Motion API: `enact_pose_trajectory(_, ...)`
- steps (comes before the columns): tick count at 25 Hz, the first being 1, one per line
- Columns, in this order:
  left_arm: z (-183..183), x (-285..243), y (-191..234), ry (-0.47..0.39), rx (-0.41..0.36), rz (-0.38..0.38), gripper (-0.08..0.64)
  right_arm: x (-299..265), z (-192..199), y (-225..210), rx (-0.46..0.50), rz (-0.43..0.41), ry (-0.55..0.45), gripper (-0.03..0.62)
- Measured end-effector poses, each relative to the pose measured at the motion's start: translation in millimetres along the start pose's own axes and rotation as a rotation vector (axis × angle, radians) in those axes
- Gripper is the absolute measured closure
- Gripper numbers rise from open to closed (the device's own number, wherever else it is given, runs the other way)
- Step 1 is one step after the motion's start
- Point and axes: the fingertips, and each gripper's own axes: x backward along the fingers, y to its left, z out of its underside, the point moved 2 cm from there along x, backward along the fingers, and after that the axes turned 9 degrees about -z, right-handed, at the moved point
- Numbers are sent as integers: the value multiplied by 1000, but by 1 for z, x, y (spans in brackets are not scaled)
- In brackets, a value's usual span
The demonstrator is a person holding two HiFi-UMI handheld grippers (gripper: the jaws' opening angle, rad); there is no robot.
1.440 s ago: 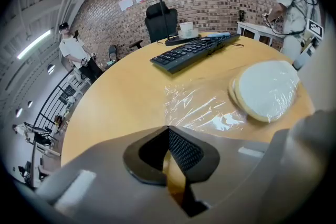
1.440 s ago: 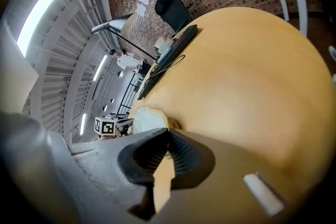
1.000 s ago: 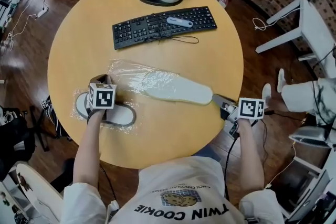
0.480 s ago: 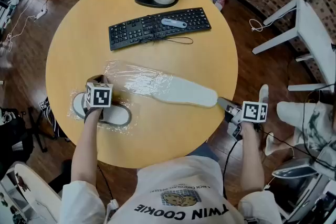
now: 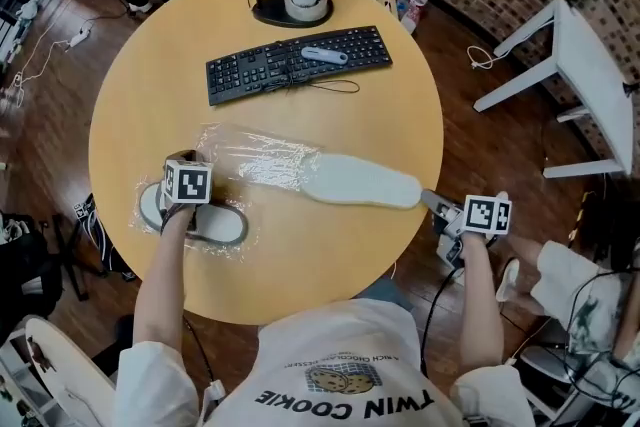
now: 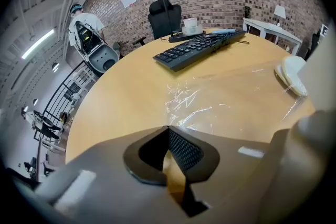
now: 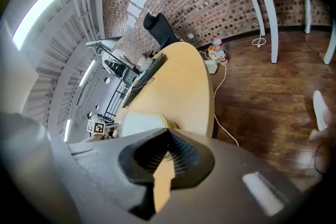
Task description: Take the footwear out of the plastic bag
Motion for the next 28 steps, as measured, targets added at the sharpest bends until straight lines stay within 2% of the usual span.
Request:
enact_pose_trajectory(6,-2,3,0,-5,-11,-3,558,15,-1,-9,-13,27,-27,589)
enact_pose_trajectory(14,1,3,1,-8,-6,-1,560,40,0,-26,-31,119,-62,589)
enact_pose_trajectory(18,0,3,2,-7,6,2,558,41,-5,-26,17,141,-58,589)
enact_pose_trajectory(22,1,2,1,-4,14,17,557,39,-5,-29,73,205,-61,588)
enact_pose_trajectory(25,0,6,1,-37,18,15,557,38,-7,-26,142,271,-68,584)
enact_pose_trajectory(28,-5,16,7,-95,50,-2,557,39,-8,-23,170,306,-93,570)
